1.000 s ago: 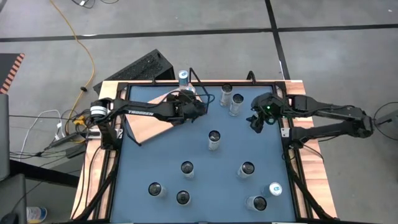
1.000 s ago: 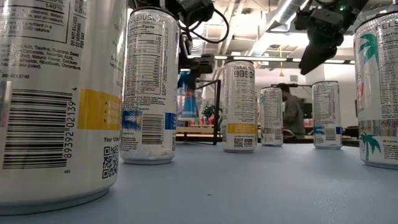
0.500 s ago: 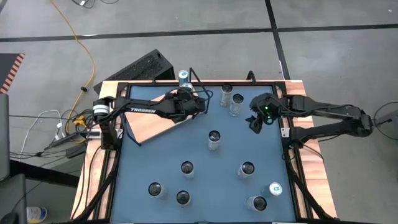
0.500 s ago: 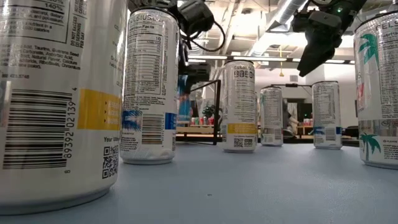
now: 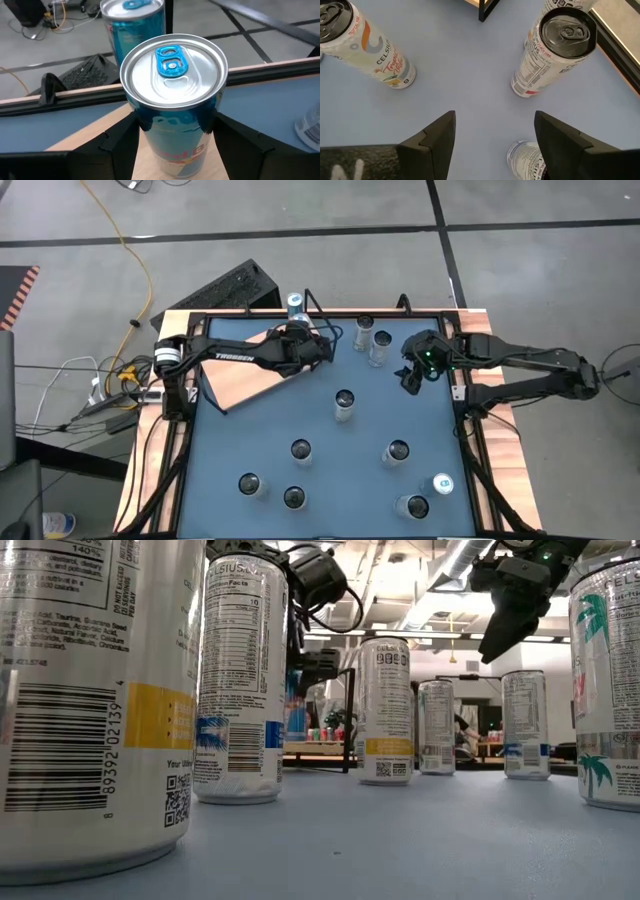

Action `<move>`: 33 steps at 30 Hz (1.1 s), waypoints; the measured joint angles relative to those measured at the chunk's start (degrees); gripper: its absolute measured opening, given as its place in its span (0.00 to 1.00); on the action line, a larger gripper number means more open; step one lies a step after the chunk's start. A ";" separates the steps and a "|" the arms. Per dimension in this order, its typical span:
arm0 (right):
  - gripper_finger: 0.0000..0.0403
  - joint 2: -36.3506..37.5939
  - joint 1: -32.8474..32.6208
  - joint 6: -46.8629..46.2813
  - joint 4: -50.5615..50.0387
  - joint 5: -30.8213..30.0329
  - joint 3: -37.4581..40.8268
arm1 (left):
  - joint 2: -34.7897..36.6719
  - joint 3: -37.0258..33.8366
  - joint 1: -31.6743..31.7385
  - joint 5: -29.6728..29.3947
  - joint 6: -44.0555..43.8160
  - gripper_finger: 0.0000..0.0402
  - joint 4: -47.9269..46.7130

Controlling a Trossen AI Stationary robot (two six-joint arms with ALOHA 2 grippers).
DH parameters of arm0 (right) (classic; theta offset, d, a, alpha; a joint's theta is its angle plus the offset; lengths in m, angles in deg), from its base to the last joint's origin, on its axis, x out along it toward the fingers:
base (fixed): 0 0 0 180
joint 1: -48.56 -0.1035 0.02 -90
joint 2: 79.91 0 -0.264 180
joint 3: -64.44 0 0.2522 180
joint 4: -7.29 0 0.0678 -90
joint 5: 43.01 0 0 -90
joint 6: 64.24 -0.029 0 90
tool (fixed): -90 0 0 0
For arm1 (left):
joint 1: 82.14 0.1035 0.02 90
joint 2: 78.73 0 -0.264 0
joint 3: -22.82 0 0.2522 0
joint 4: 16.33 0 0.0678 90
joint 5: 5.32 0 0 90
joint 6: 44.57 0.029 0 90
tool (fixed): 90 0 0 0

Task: Place canned beverage on shelf
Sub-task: Put the left blue soda can on the shelf aligned with the other blue soda can

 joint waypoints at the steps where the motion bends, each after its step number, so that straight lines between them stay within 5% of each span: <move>1: 0.63 0.00 -0.02 0.00 0.01 0.00 0.00 | 0.01 0.00 0.02 -0.06 -0.19 0.54 -0.02; 33: 0.63 0.02 -0.02 -0.11 -0.04 0.33 0.00 | 0.07 0.00 0.68 -1.60 0.29 0.55 0.24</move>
